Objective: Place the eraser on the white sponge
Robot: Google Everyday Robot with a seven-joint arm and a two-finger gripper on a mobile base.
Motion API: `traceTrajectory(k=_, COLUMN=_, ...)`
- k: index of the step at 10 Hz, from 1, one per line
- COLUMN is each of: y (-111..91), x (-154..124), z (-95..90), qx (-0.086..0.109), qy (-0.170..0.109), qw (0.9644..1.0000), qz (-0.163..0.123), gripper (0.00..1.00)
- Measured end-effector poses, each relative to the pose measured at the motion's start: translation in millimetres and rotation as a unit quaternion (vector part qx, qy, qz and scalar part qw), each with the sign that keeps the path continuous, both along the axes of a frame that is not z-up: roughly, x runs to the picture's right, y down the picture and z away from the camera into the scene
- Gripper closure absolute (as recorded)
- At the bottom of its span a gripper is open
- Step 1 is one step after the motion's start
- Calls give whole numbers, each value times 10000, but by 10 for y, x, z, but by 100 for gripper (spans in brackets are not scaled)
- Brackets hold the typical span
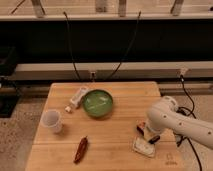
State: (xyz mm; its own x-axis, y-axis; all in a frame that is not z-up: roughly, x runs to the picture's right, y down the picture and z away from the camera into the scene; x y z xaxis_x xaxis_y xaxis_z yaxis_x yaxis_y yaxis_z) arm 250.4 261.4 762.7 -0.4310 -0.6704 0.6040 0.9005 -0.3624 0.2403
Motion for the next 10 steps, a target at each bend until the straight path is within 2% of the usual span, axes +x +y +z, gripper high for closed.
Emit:
traceTrajectory(k=2, y=7, x=9, z=2, qx=-9, qy=-79, qw=9999, qz=-105, gripper=52)
traceTrajectory(k=4, y=8, x=11, z=-4, qx=-15, qy=-115, qw=9998, qz=-138, gripper=43)
traceTrajectory(k=7, y=12, x=24, z=-1, qx=-30, qy=-208, qw=9995, qz=-232, gripper=40)
traceTrajectory(k=10, y=7, x=33, z=4, qx=-40, qy=-248, qw=9994, qz=-252, gripper=22)
